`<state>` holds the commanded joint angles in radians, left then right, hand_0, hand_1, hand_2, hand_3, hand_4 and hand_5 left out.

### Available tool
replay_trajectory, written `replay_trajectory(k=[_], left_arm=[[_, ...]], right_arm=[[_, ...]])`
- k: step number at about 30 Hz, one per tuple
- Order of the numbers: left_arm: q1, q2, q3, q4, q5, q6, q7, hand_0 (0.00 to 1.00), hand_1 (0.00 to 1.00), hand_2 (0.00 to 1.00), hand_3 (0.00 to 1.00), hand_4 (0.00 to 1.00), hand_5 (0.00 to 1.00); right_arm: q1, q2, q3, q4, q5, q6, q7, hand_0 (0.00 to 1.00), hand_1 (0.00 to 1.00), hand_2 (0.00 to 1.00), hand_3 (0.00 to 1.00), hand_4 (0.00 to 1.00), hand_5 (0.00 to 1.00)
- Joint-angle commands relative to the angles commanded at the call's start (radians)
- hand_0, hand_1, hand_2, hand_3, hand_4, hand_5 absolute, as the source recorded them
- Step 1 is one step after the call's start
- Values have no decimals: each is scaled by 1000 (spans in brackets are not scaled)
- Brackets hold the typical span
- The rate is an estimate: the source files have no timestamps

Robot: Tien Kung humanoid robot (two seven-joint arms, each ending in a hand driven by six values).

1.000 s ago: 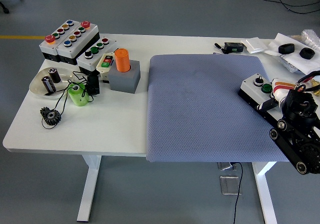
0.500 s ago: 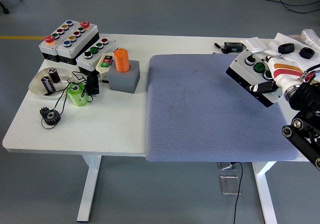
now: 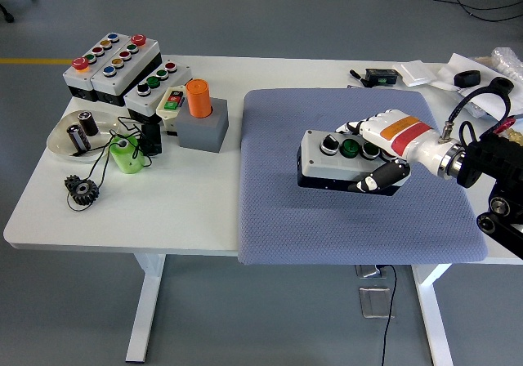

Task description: Pick up the button,place it on the desk,press the button,press the button

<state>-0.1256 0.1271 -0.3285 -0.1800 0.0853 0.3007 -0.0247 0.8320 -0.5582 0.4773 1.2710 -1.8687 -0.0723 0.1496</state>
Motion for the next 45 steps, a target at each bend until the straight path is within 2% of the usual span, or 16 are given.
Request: replay_trajectory(k=[5,13,14,17,18,23,24,29,30,35,36,41,42,45], left_arm=[[0,0,4,0,-5,0,-1,658,714,709,496,328,998],[0,0,12,0,-13,-1,-3,658,714,708,494,327,998],[0,0,10,0,-11,-1,-2,658,714,708,494,327,998],[1,0,11,0,-11,-1,-2,658,714,708,494,327,998],[1,0,15,0,-15,-1,-3,656,713,708,492,328,998],[2,0,17,0,-18,-1,-3,656,713,708,492,328,998],[2,0,17,0,-18,0,-3,657,713,707,493,328,998],[2,-1,18,0,-20,0,-3,657,713,707,493,328,998],[2,-1,17,0,-20,0,-3,656,713,707,492,327,998],[2,-1,16,0,-17,1,-2,656,713,707,492,327,998],[3,-1,15,0,-16,1,-1,654,712,707,492,328,998],[4,-2,9,0,-9,1,0,654,712,707,492,328,998],[4,-2,8,0,-7,1,0,654,712,707,492,329,998],[6,-2,8,0,-7,1,0,654,712,707,492,329,998]], right_arm=[[16,20,-58,-18,2,5,6,2,2,69,207,534,183],[11,46,-77,-65,-7,-18,24,2,2,88,224,525,188],[11,49,-78,-69,-8,-10,14,2,2,88,224,525,188],[8,52,-77,-77,-12,-5,6,2,2,88,224,525,188],[6,53,-77,-81,-12,-3,3,32,2,122,265,537,217],[1,57,-77,-100,-15,-5,-5,32,2,122,265,537,217],[1,57,-77,-102,-14,-8,-3,38,2,122,259,544,264],[1,53,-79,-103,-23,-14,1,38,2,122,259,544,264],[1,53,-79,-103,-25,-13,1,67,2,168,360,562,275],[-2,51,-79,-101,-43,19,-21,67,2,168,360,562,275],[-3,51,-80,-101,-48,25,-26,87,34,230,435,586,305],[-7,52,-83,-107,-60,34,-38,87,34,230,435,586,305],[-7,52,-83,-108,-59,33,-38,91,57,249,536,606,347],[-8,52,-84,-111,-69,44,-47,91,57,249,536,606,347]])
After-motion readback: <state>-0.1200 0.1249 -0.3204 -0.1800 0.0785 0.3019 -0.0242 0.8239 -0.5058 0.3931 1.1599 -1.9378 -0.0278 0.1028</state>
